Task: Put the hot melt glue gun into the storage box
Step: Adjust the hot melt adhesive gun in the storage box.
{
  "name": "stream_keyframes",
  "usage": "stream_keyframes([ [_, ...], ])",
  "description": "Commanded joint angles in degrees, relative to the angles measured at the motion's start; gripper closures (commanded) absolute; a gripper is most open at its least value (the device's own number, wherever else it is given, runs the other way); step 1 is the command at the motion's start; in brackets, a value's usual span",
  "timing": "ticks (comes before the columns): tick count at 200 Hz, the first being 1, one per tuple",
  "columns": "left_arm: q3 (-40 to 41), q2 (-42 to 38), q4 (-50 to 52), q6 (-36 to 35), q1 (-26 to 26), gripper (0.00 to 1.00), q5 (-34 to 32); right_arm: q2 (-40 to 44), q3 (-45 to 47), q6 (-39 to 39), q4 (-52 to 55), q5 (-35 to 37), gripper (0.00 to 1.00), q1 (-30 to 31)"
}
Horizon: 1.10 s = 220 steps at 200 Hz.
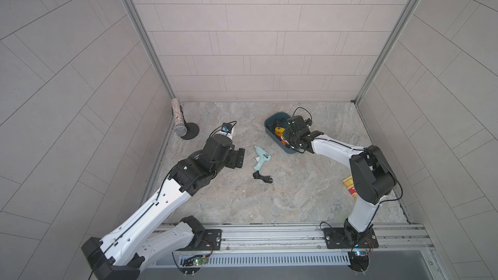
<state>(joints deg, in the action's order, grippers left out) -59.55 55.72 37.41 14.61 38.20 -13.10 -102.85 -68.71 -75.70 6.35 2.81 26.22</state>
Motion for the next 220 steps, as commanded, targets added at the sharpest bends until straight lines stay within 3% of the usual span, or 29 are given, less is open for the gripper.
stream_keyframes([
  [1, -1.71, 0.28, 0.73, 0.01, -0.34, 0.04, 0.18, -2.19, 1.97, -0.55, 2.01, -0.64, 0.75, 0.15],
  [40, -1.8, 0.65, 0.57, 0.15, -0.33, 0.04, 0.35, -1.84, 3.39, -0.66, 2.02, -1.26, 0.68, 0.35],
  [103, -1.89, 0.71, 0.37, 0.33, -0.32, 0.04, 0.49, -0.01, 3.98, 0.02, 3.88, -1.42, 0.45, 0.4],
  [220, -2.61, 1.05, 0.12, 0.42, -0.36, 0.04, 0.96, 4.87, 3.25, 2.55, 8.89, -1.82, 0.27, 2.06],
])
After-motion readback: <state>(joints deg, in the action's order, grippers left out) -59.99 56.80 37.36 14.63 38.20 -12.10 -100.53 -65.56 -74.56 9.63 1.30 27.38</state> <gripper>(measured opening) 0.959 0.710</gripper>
